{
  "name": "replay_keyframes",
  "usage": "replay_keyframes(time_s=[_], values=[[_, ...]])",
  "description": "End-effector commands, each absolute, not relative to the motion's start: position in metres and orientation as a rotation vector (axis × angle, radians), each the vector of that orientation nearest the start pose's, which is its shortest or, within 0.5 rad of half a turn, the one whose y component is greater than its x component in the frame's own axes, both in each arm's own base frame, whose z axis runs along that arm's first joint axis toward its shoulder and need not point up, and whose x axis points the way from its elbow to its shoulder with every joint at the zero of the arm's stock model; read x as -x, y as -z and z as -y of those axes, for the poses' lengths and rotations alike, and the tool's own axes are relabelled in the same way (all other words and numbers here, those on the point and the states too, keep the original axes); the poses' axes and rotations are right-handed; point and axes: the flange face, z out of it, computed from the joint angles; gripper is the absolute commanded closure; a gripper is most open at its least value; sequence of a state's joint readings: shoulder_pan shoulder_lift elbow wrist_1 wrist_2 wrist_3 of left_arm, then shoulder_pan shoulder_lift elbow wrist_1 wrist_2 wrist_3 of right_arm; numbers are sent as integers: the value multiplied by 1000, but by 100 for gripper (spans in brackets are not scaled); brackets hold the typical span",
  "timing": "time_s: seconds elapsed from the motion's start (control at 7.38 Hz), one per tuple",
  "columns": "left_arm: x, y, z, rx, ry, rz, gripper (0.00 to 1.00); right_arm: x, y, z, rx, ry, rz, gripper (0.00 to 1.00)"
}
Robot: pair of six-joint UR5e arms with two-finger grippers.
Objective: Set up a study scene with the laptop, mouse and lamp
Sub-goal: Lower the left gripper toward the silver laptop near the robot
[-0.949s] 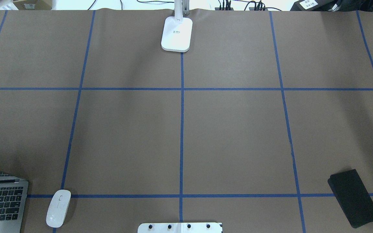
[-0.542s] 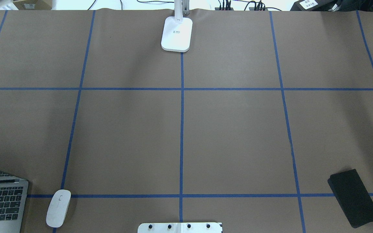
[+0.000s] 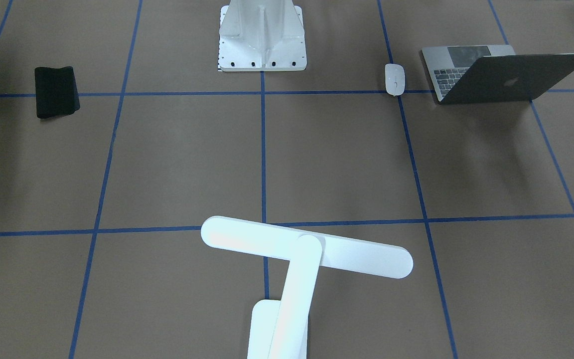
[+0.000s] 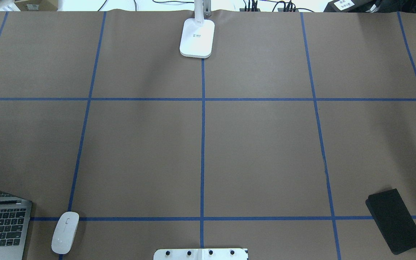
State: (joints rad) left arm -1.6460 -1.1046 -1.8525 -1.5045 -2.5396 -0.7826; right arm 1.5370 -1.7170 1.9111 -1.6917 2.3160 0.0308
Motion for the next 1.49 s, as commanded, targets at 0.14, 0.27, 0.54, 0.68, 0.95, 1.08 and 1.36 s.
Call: replay_keyframes(time_s=[0.14,0.27,0.54,0.68,0.95,1.08,1.36], values=[[67,-684,271,673,1029,-912,1,-52,-573,419,-47,39,748,0],[67,-676,274,683,1066,-904,1,-52,-575,416,-43,37,748,0],[65,-667,280,691,1114,-926,1,-52,-576,416,-40,36,748,0],[62,-661,282,719,1146,-962,1,-52,-576,416,-42,38,748,0],[38,-650,292,743,1129,-947,1,-54,-576,416,-46,48,748,0],[24,-644,295,766,1102,-951,1,-54,-578,412,-42,46,749,0],[-9,-622,302,807,1099,-953,1,-54,-578,412,-43,47,749,0]])
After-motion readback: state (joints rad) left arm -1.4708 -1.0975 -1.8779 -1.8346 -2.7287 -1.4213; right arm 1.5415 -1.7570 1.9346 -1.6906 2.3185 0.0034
